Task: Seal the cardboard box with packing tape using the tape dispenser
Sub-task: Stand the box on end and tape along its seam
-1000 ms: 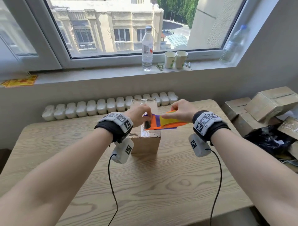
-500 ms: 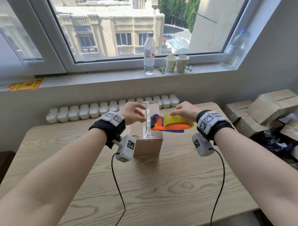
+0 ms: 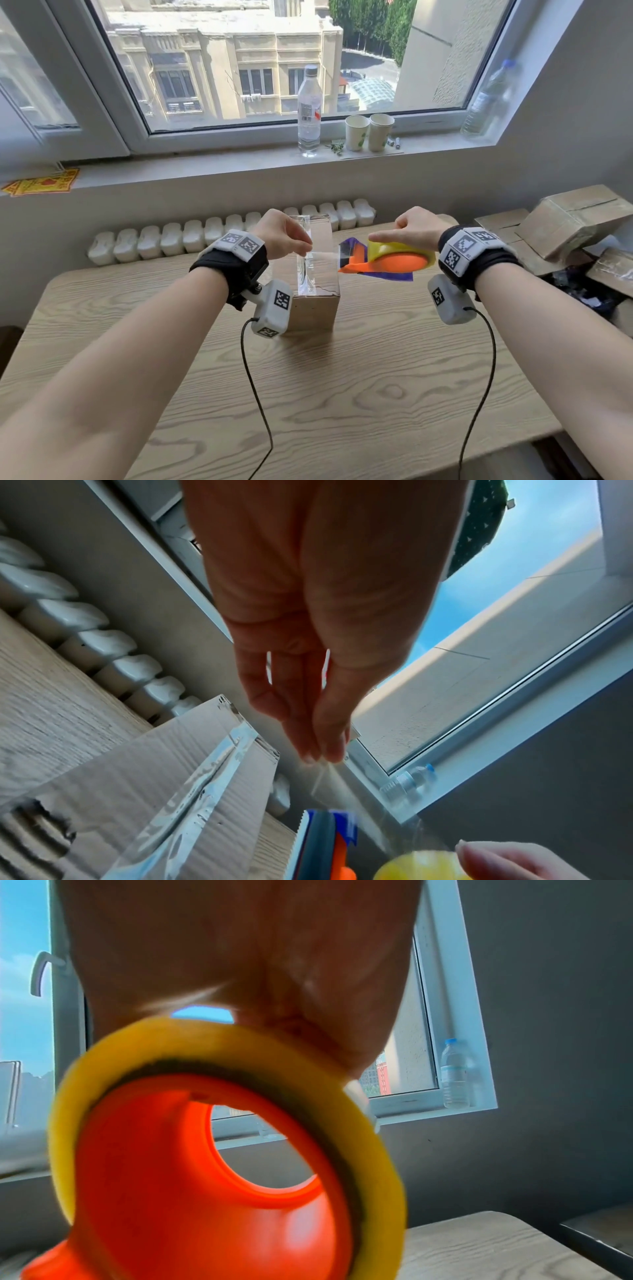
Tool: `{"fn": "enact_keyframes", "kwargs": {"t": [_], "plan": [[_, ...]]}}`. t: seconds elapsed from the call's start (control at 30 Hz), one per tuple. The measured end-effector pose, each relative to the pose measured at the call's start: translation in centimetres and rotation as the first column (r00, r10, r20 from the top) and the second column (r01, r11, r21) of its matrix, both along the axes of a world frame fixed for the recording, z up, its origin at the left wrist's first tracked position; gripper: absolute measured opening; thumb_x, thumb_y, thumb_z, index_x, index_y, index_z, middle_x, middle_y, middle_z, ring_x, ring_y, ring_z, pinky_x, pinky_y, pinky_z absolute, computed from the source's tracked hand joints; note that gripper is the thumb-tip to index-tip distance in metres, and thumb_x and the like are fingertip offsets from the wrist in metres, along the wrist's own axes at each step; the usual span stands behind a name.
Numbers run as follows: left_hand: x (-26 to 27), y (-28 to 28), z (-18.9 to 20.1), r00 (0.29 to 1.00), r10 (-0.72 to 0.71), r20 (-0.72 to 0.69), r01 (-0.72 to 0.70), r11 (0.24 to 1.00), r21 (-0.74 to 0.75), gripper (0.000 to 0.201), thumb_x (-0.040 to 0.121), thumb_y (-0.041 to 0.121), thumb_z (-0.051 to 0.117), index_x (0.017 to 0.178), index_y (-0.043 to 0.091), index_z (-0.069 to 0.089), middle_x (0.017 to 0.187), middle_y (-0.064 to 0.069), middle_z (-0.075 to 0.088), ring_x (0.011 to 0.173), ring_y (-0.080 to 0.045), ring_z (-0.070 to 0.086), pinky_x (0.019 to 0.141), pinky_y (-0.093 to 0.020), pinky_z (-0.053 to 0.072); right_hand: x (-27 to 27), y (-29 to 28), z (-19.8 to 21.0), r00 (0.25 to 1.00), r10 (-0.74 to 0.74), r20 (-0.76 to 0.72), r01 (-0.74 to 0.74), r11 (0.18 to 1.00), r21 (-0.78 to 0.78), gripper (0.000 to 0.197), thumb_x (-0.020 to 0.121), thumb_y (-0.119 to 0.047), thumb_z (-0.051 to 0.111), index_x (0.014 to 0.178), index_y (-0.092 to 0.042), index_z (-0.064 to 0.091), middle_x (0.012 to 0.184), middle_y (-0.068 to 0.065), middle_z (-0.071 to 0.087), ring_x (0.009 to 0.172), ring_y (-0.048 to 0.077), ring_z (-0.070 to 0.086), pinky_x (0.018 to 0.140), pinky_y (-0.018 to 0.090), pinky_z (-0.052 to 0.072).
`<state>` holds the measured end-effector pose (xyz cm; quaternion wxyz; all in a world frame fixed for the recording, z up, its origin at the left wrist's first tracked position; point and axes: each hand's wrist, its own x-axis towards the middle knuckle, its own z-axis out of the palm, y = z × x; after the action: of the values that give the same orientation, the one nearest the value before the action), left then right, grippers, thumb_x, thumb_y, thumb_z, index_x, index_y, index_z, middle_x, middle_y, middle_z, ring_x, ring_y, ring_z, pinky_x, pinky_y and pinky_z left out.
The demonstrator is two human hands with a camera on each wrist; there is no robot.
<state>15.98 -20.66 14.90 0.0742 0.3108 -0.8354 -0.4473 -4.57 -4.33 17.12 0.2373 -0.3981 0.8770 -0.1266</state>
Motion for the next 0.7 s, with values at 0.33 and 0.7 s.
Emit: {"fn": "enact_keyframes", "kwargs": {"t": [0.33, 0.7], "plan": [[2.6, -0.9, -2.7, 0.986, 0.018, 0.166, -0.021, 1.000, 0.017, 0.010, 0.077, 0.013, 0.074, 0.085, 0.007, 0.074, 0.071, 0.000, 0.071, 0.063, -0.002, 0.063, 0.061, -0.013, 0.045, -0.6, 2.5, -2.5, 0.997, -0.081, -0.016, 0.082, 0.982, 0.169, 0.052, 0.069, -0.063, 0.067, 0.057, -0.015, 0.053, 0.058, 0.001, 0.056, 0.058, 0.019, 0.053, 0.049, 0.029, 0.032], [5.3, -2.1, -7.8, 0.938, 0.165, 0.307, -0.212, 0.969, 0.129, 0.010, 0.073, 0.021, 0.077, 0.072, 0.013, 0.073, 0.069, -0.007, 0.071, 0.066, -0.012, 0.064, 0.066, -0.024, 0.052, 1.3, -0.4, -9.7, 0.999, -0.020, 0.042, 0.011, 0.978, 0.206, 0.098, 0.047, -0.072, 0.071, 0.119, -0.006, 0.061, 0.065, 0.006, 0.051, 0.061, 0.023, 0.051, 0.059, 0.038, 0.044]]}}
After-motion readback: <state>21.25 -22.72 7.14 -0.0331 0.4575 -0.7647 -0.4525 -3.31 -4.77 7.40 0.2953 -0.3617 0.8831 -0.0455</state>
